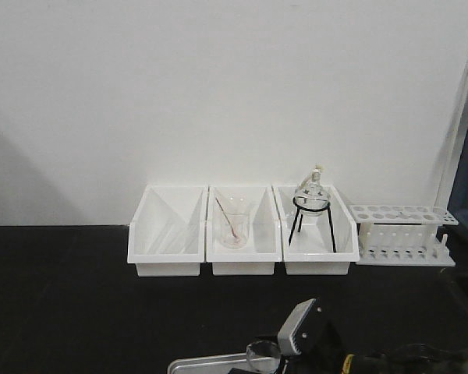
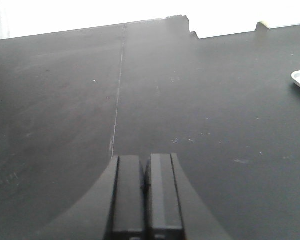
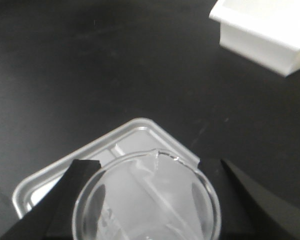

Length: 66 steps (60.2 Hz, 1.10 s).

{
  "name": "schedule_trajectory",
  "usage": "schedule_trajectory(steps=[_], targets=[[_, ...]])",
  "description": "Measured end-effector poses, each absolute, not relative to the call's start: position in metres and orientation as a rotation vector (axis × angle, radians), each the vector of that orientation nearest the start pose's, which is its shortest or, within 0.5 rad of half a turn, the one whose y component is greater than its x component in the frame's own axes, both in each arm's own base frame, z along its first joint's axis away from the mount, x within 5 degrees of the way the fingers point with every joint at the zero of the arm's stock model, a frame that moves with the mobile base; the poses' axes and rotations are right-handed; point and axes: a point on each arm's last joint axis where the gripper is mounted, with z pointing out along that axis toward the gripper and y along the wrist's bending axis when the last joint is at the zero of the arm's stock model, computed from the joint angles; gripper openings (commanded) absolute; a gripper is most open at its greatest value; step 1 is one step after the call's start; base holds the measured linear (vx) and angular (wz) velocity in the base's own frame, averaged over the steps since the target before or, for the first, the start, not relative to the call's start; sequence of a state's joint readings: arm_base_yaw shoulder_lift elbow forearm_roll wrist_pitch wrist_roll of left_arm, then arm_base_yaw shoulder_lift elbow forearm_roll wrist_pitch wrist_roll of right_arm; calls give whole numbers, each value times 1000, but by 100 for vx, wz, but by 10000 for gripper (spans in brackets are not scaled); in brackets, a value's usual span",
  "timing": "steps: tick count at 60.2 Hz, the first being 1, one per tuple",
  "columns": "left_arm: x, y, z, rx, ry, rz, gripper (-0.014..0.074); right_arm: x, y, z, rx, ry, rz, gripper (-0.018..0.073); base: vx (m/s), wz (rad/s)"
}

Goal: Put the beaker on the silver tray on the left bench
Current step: 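Lower the beaker onto the silver tray and open the right gripper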

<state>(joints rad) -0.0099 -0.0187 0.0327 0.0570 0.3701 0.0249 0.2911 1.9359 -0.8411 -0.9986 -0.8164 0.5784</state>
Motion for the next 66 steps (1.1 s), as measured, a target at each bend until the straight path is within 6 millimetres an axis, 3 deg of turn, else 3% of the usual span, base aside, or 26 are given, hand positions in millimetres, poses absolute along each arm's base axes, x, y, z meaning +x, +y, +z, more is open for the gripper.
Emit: schedule_trajectory(steps=[19,32,41,57,66], targets=[[52,1,170,68,1866,66,1,333,159,100,-900,1898,700,-3,0,0],[52,1,170,68,1866,66,1,334,158,98,-896,1912,691,79,0,0],[52,1,170,68,1866,66,1,334,158,98,-894,1913,691,234,0,0],[52,1,170,68,1866,66,1,334,157,97,-892,1923,681,623,0,0],[52,1,170,68,1866,66,1,335,157,102,-882,1927,671,714,0,0]])
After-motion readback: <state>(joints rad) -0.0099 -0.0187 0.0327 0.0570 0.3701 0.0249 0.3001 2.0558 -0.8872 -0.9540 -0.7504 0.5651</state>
